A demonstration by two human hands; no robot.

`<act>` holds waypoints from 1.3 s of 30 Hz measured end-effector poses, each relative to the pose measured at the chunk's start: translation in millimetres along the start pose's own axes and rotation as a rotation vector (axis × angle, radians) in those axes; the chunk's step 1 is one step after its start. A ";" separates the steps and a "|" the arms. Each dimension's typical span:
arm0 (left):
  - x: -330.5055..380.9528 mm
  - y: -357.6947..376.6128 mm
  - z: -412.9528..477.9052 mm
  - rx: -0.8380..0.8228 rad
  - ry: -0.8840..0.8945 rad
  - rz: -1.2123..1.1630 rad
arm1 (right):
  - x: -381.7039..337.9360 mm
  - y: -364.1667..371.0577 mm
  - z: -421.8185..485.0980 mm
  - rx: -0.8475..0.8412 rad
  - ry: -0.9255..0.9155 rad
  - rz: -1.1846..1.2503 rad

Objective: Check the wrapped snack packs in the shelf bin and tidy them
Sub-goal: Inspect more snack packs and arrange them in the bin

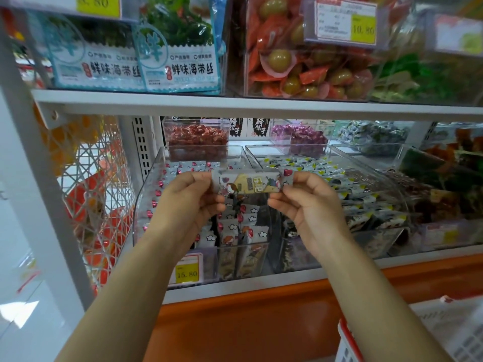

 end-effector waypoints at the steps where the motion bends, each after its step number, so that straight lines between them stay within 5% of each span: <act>1: -0.1 3.1 -1.0 -0.019 -0.007 0.011 | -1.9 -0.7 0.6 0.010 -0.030 -0.043; 6: 2.2 2.5 -3.1 -0.023 0.063 0.315 | -7.1 6.0 0.1 -0.054 -0.105 -0.129; 16: 13.6 2.7 -7.1 -0.027 0.140 0.357 | -18.4 21.9 -10.6 -0.157 -0.267 -0.524; 23: 18.5 25.8 -16.8 -0.178 0.210 0.626 | -27.7 12.0 -8.5 -0.038 -0.352 -0.595; 28: 17.1 20.3 -15.3 -0.128 0.145 0.622 | -33.6 23.0 -12.3 -0.099 -0.448 -0.755; 39: 8.4 7.1 -11.4 -0.135 0.017 0.479 | -23.0 27.7 -10.0 -0.219 -0.333 -0.708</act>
Point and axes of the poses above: each hand's wrist, its own z-axis towards the middle knuckle, its own y-axis out of the palm, x = y × z, the point moved 10 cm from there along z, towards the middle knuckle, and after that the axes turned 10 degrees about z, right-handed, at the moved point
